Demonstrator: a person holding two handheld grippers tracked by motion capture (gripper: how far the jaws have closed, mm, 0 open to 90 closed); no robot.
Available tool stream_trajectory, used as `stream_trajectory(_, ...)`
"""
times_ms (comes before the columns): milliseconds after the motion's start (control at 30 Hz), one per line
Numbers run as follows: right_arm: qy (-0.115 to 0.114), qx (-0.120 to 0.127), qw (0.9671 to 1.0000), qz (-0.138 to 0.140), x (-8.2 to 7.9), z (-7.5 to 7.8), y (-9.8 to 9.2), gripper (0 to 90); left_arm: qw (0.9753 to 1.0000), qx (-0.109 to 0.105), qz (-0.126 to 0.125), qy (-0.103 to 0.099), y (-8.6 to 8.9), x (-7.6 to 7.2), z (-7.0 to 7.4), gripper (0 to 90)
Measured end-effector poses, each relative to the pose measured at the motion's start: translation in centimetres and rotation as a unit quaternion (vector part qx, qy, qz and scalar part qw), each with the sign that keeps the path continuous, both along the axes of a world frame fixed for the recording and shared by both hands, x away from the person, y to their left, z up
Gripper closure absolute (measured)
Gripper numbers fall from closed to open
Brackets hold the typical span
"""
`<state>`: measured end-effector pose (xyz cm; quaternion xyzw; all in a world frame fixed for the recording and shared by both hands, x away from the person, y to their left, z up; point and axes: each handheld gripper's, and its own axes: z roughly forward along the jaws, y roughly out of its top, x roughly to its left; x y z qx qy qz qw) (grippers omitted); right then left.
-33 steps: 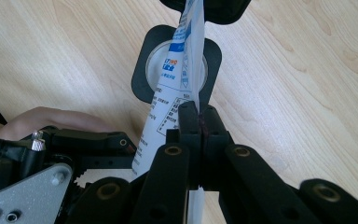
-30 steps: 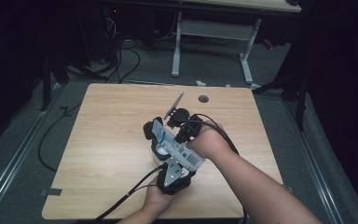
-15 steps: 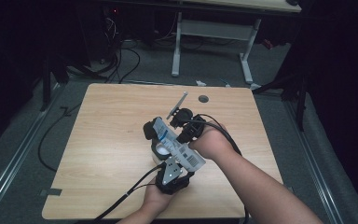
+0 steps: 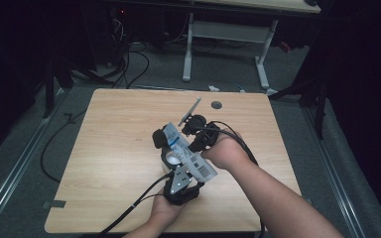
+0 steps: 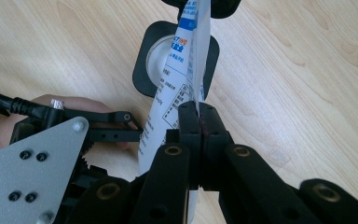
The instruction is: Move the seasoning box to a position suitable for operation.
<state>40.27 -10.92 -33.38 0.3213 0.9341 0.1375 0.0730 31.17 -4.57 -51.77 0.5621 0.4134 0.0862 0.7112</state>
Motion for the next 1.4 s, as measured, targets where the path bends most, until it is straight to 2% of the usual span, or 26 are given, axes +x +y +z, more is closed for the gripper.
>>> stream_trajectory(67, 0.004, 0.005, 0.9999, -0.008, -0.1, -0.1, -0.1, 90.0, 1.0, 0.002, 0.001, 0.001, 0.0, 0.0, -0.1, 58.5)
stream_trajectory(400, 0.004, 0.013, 0.9998, -0.012, -0.2, -0.1, -0.6, 90.0, 0.9999, 0.008, 0.008, 0.009, 0.2, 0.5, -0.3, 59.4)
stream_trajectory(633, -0.002, 0.02, 0.9997, -0.011, -0.3, 0.1, -1.0, 90.0, 0.9998, 0.007, 0.006, 0.015, 0.3, 0.5, -0.4, 60.3)
stream_trajectory(667, -0.002, 0.021, 0.9996, -0.019, -0.4, 0.1, -1.0, 90.0, 0.9998, 0.006, 0.007, 0.016, 0.3, 0.5, -0.4, 59.8)
stream_trajectory(733, -0.008, 0.023, 0.9997, -0.01, -0.3, 0.1, -1.1, 90.0, 0.9998, 0.003, 0.003, 0.02, 0.3, 0.4, -0.3, 58.8)
stream_trajectory(767, -0.006, 0.027, 0.9994, -0.019, -0.4, 0.2, -1.1, 90.0, 0.9998, 0.003, 0.002, 0.02, 0.4, 0.4, -0.3, 58.0)
stream_trajectory(800, -0.011, 0.028, 0.9995, -0.012, -0.3, 0.2, -1.2, 90.0, 0.9998, 0.002, 0.0, 0.021, 0.4, 0.3, -0.2, 57.0)
stream_trajectory(833, -0.007, 0.03, 0.9994, -0.014, -0.3, 0.2, -1.2, 90.0, 0.9998, 0.001, -0.004, 0.021, 0.4, 0.2, -0.2, 55.7)
stream_trajectory(900, -0.008, 0.029, 0.9995, -0.012, -0.3, 0.3, -1.3, 90.0, 0.9997, 0.007, -0.011, 0.021, 0.5, 0.1, -0.3, 52.2)
stream_trajectory(933, -0.003, 0.029, 0.9993, -0.023, -0.4, 0.4, -1.3, 90.0, 0.9996, 0.014, -0.014, 0.02, 0.5, 0.0, -0.4, 50.6)
stream_trajectory(1000, -0.01, 0.027, 0.9995, -0.013, -0.4, 0.5, -1.6, 90.0, 0.9995, 0.016, -0.021, 0.019, 0.8, -0.3, -0.5, 47.5)
stream_trajectory(1067, -0.011, 0.029, 0.9994, -0.018, -0.4, 0.5, -1.7, 90.0, 0.9993, 0.021, -0.025, 0.017, 1.1, -0.6, -0.6, 45.0)
stream_trajectory(1200, -0.011, 0.028, 0.9993, -0.021, -0.5, 0.5, -2.3, 90.0, 0.9995, 0.016, -0.025, 0.014, 2.0, -1.0, -0.5, 43.5)
stream_trajectory(1300, -0.009, 0.03, 0.9991, -0.029, -0.6, 0.4, -2.7, 90.0, 0.9994, 0.021, -0.025, 0.008, 2.7, -1.2, -0.2, 42.8)
stream_trajectory(1333, -0.011, 0.028, 0.9992, -0.027, -0.6, 0.4, -2.9, 90.0, 0.9995, 0.017, -0.024, 0.009, 3.1, -1.2, -0.1, 42.7)
stream_trajectory(1367, -0.007, 0.029, 0.9989, -0.036, -0.7, 0.3, -3.0, 90.0, 0.9995, 0.016, -0.024, 0.011, 3.5, -1.3, 0.0, 42.7)
stream_trajectory(1400, -0.01, 0.026, 0.9991, -0.03, -0.6, 0.3, -3.3, 90.0, 0.9996, 0.014, -0.023, 0.012, 3.8, -1.3, 0.1, 42.7)
